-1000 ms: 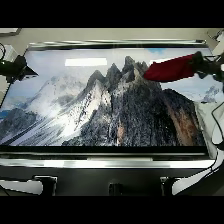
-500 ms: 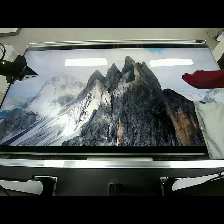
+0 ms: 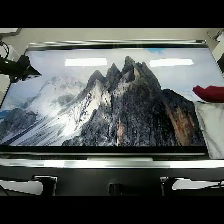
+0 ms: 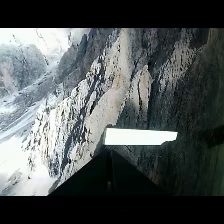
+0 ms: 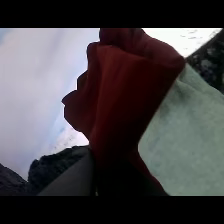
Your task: Fold the clothes and pants, and hang the long-sleeved shirts on hangers.
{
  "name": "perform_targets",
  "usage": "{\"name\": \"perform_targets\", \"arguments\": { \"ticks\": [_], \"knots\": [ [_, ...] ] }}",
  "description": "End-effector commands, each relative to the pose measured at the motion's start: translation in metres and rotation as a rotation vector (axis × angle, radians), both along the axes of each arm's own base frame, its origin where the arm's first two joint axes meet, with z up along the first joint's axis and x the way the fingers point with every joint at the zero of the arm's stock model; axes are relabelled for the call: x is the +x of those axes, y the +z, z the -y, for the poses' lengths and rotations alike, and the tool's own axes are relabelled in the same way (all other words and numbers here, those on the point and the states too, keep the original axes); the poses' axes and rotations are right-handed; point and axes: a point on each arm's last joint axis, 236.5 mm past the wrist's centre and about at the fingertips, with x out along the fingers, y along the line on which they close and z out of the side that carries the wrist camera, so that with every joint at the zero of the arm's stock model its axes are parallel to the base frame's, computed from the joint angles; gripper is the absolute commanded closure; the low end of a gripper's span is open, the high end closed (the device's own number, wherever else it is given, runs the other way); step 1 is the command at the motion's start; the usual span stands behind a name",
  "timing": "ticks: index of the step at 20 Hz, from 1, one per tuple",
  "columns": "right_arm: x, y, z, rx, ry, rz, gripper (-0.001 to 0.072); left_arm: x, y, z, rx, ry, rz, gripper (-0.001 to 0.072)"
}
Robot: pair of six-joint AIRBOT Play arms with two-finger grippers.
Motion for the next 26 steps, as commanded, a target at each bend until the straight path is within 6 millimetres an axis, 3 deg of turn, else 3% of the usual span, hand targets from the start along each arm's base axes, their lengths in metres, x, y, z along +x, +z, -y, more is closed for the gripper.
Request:
{"name": "perform_targets", "arguments": {
  "ticks": [1,9,13,20,23,26],
  "knots": [
    [-0.046,0.001,-0.005,-0.006,-0.037,-0.155,0.0684,0.0,0.0,0.008,0.0,-0.015,0.0,0.0692],
    [-0.114,0.008,-0.027,0.025,-0.06,-0.38,0.0684,-0.001,0.0,0.009,0.0,-0.017,0.0,0.0692],
    [-0.136,0.001,-0.015,-0.016,-0.09,-0.477,0.0684,-0.001,0.0,0.015,0.003,-0.034,0.001,0.0692],
    [-0.181,-0.103,-0.017,0.041,-0.068,-0.747,0.0683,-0.001,-0.009,0.038,0.004,-0.083,-0.018,0.0692],
    [-0.191,-0.134,-0.019,0.044,-0.052,-0.794,0.0683,0.0,-0.019,0.047,0.024,-0.103,-0.036,0.0692],
    [-0.203,-0.147,-0.01,0.004,-0.066,-0.846,0.068,0.001,-0.027,0.054,0.024,-0.12,-0.053,0.0692]
  ]
}}
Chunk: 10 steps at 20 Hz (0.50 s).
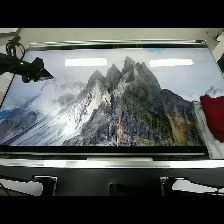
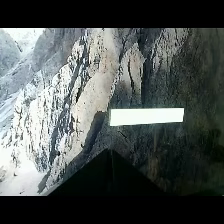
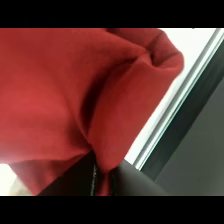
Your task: Fold the clothes and pants, and hang the long-sleeved shirts on hangers.
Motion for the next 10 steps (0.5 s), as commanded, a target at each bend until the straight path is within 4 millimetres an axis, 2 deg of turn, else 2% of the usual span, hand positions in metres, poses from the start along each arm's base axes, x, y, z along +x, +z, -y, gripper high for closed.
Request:
{"name": "perform_targets", "arguments": {
  "ticks": [1,2,4,5,7,8,9,10],
  "knots": [
    [-0.015,-0.017,0.011,-0.046,0.012,-0.07,0.0667,0.001,-0.011,0.006,0.016,-0.014,-0.019,0.0692],
    [-0.016,-0.017,0.011,-0.044,0.012,-0.076,0.057,0.002,-0.013,0.004,0.023,-0.012,-0.023,0.0692],
    [-0.02,-0.016,0.008,-0.03,0.012,-0.093,0.0304,0.005,-0.014,0.001,0.033,-0.002,-0.014,0.0692],
    [-0.026,-0.015,0.007,-0.029,0.013,-0.118,0.0236,0.007,-0.014,-0.001,0.042,0.007,-0.006,0.0693],
    [-0.034,-0.007,0.011,-0.054,0.018,-0.151,0.0235,0.01,-0.015,-0.011,0.072,0.025,0.002,0.0693],
    [-0.029,-0.001,0.014,-0.076,0.024,-0.114,0.0255,0.011,-0.016,-0.018,0.088,0.038,0.006,0.0692],
    [-0.012,0.006,0.014,-0.09,0.045,-0.027,0.0348,0.013,-0.015,-0.027,0.106,0.058,0.015,0.0692],
    [0.015,0.014,0.008,-0.082,0.105,0.099,0.0459,0.017,-0.011,-0.039,0.123,0.083,0.039,0.0693]
  ]
}}
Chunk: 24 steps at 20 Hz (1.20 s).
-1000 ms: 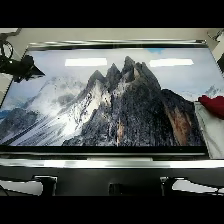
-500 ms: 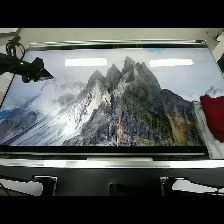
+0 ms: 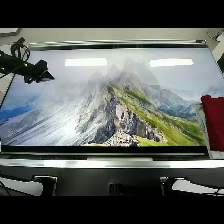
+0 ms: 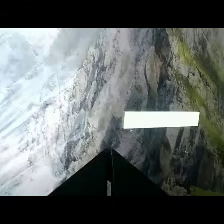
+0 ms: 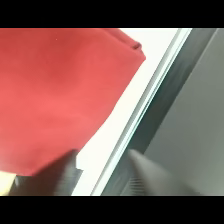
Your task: Fold the clothes and pants, and hang the long-sleeved shirts on hangers.
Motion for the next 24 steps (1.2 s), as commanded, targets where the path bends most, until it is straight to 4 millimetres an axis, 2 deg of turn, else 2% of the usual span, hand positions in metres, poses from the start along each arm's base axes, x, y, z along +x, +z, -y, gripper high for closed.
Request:
{"name": "perform_targets", "arguments": {
  "ticks": [1,2,4,6,8,10,12,13,14,16,24],
  "knots": [
    [0.075,0.025,-0.017,0.016,0.188,0.331,0.0549,0.012,0.008,-0.033,0.061,0.066,0.069,0.0693],
    [0.114,0.04,-0.037,0.04,0.297,0.48,0.0614,0.017,0.017,-0.045,0.073,0.082,0.116,0.0693],
    [0.185,0.075,-0.103,0.092,0.575,0.704,0.068,0.021,0.036,-0.068,0.121,0.077,0.211,0.0693],
    [0.228,0.096,-0.181,0.135,0.804,0.798,0.068,0.018,0.053,-0.088,0.172,0.061,0.28,0.0693],
    [0.259,0.116,-0.261,0.147,0.987,0.881,0.0681,0.014,0.071,-0.106,0.208,0.072,0.337,0.0693],
    [0.277,0.136,-0.331,0.14,1.126,0.969,0.0681,0.01,0.084,-0.119,0.219,0.104,0.366,0.0693],
    [0.28,0.147,-0.385,0.164,1.213,1.026,0.068,0.006,0.093,-0.123,0.219,0.117,0.389,0.0693],
    [0.28,0.15,-0.403,0.175,1.245,1.042,0.068,0.006,0.096,-0.122,0.22,0.113,0.398,0.0693],
    [0.279,0.153,-0.417,0.181,1.268,1.057,0.068,0.006,0.097,-0.119,0.211,0.109,0.402,0.0693],
    [0.279,0.156,-0.43,0.187,1.286,1.077,0.068,0.008,0.099,-0.115,0.2,0.106,0.412,0.0692],
    [0.28,0.17,-0.432,0.173,1.277,1.124,0.0679,0.007,0.091,-0.122,0.235,0.103,0.388,0.069]
  ]
}}
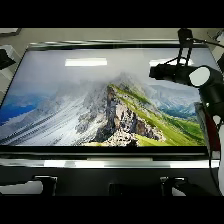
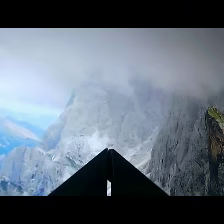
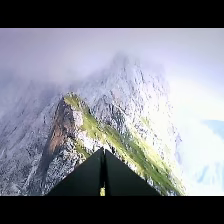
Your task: Fold the clothes and pants, and hang the long-sleeved shirts on hangers.
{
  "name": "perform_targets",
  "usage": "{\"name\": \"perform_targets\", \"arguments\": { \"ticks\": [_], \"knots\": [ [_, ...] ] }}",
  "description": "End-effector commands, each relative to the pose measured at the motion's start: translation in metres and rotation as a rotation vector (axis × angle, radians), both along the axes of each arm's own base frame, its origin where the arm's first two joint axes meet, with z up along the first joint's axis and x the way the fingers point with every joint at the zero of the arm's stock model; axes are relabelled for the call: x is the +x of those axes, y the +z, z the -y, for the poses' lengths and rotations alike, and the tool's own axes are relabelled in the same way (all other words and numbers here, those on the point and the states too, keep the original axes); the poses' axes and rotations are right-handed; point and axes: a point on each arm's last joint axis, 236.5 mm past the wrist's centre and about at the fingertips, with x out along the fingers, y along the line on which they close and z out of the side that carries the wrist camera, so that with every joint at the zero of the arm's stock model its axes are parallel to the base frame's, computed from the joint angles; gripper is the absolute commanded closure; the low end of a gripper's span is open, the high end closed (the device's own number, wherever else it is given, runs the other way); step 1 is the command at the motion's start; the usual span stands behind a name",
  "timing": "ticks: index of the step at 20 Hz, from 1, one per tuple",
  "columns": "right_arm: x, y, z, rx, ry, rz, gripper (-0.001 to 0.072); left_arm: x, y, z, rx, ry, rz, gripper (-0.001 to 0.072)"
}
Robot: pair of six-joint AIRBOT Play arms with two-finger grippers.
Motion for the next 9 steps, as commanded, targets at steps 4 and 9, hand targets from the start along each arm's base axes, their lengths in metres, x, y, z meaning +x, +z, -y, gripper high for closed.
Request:
{"name": "perform_targets", "arguments": {
  "ticks": [4,9],
  "knots": [
    [0.0,0.012,-0.003,0.01,-0.001,0.033,0.0679,0.0,-0.002,-0.002,0.009,0.001,-0.005,0.069],
    [-0.004,0.019,-0.003,0.013,0.001,0.046,0.0679,-0.001,-0.002,-0.002,0.009,0.001,-0.005,0.069]
  ]
}}
